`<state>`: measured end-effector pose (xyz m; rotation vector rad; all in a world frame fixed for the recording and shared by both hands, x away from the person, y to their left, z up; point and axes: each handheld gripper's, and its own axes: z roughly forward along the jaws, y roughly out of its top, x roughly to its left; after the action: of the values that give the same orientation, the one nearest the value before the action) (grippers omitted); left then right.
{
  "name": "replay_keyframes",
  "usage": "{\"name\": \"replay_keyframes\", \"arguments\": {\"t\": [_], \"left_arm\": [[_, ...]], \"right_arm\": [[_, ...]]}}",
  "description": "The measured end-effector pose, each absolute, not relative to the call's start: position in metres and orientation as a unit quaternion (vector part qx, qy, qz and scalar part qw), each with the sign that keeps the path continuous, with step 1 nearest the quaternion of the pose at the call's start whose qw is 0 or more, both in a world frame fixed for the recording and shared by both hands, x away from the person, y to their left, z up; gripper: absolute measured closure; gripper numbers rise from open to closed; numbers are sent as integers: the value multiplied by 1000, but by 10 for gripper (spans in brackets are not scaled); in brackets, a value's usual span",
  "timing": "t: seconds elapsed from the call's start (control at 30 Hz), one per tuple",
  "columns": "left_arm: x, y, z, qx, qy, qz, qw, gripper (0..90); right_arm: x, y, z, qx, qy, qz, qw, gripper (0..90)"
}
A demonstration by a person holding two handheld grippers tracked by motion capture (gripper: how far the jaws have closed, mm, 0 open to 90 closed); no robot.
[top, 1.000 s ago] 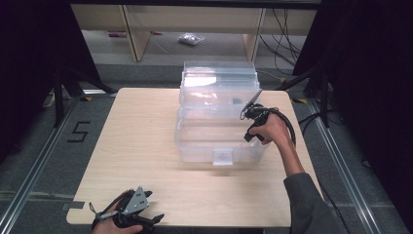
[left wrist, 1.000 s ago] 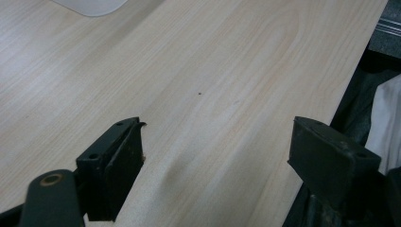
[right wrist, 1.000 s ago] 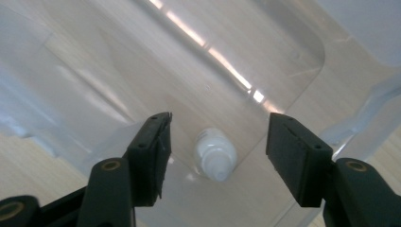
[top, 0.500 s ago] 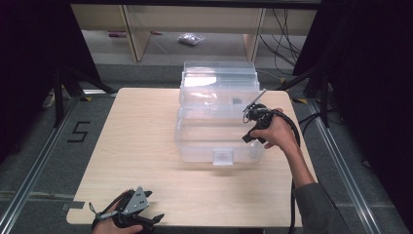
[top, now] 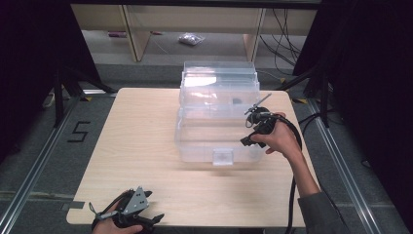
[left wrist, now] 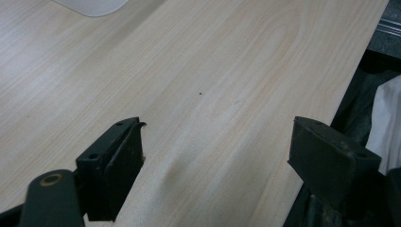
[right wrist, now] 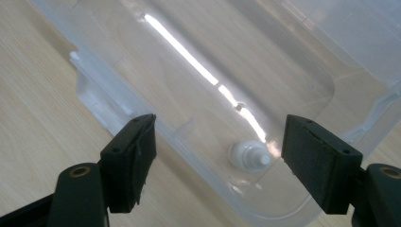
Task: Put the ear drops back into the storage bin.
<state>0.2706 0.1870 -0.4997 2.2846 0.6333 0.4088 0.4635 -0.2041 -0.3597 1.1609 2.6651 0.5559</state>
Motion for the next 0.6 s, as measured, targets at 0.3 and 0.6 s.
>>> {"name": "replay_keyframes", "arguments": {"t": [0.3,0.6], "left_arm": [[271,187,-500,887,246,160,358,180],[271,187,-500,886,246,159,359,180]], "right_arm": [[453,-207,-362,391,891,213,90,247],[441,-213,-359,397,881,237,100,238]]}}
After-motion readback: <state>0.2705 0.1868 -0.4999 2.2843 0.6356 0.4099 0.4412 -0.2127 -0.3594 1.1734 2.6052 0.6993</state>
